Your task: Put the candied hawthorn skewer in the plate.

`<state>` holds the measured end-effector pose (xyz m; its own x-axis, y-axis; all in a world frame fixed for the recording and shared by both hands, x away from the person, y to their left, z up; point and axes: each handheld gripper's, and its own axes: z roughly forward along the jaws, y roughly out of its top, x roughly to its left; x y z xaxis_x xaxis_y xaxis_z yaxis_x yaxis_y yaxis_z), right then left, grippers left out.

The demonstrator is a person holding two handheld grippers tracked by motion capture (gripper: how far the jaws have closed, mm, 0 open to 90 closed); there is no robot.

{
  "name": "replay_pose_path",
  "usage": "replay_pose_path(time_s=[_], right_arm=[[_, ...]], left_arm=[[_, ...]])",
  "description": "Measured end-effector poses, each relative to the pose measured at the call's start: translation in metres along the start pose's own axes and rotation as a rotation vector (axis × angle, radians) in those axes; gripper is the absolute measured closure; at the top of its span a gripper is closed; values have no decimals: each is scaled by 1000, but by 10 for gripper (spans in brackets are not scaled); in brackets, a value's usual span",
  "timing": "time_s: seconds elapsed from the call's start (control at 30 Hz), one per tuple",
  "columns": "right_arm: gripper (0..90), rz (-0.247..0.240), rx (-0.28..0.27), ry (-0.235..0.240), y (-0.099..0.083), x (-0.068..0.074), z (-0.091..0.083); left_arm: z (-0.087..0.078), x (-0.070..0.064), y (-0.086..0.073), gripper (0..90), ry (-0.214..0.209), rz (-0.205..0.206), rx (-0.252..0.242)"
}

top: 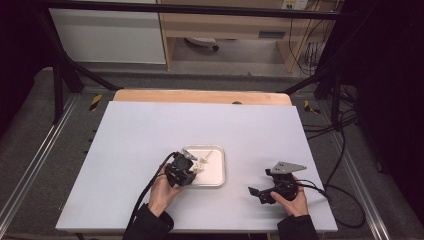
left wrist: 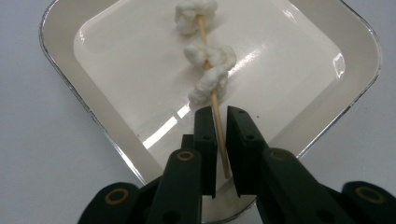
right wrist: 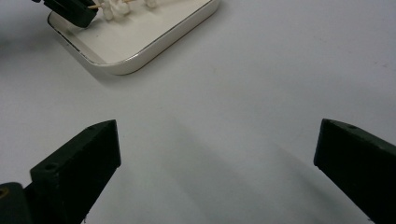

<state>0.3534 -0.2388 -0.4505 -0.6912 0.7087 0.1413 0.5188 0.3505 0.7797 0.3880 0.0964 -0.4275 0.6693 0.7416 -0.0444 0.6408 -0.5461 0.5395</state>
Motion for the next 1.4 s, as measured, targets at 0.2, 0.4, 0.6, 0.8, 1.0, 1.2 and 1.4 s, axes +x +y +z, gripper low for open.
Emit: replay_pose_path(time_s=[0.2,0.4,0.6,0.8,1.0,1.2,1.4], right_arm=[[12,1,-8,0,0,0,-1],[12,5,-5,-4,0,-1,-2],[11,6,-3,-4,0,-1,-2],[8,9,2,-1,0,-1,-2],[8,7,8,-2,-1,-1,-1],[8,12,13,-2,-2,1,0],[8,8,19,3,-3,1,0]], left_arm=[[-8,3,-6,614,-12,27,-54],[-25,8,-18,407,-35,36,-132],[-34,18,-31,275,-47,11,-197],[-41,28,-59,203,-5,-3,-251],[-49,35,-80,110,-21,-15,-310],[-51,45,-103,96,-40,-48,-363],[-51,48,-105,83,-30,-59,-352]])
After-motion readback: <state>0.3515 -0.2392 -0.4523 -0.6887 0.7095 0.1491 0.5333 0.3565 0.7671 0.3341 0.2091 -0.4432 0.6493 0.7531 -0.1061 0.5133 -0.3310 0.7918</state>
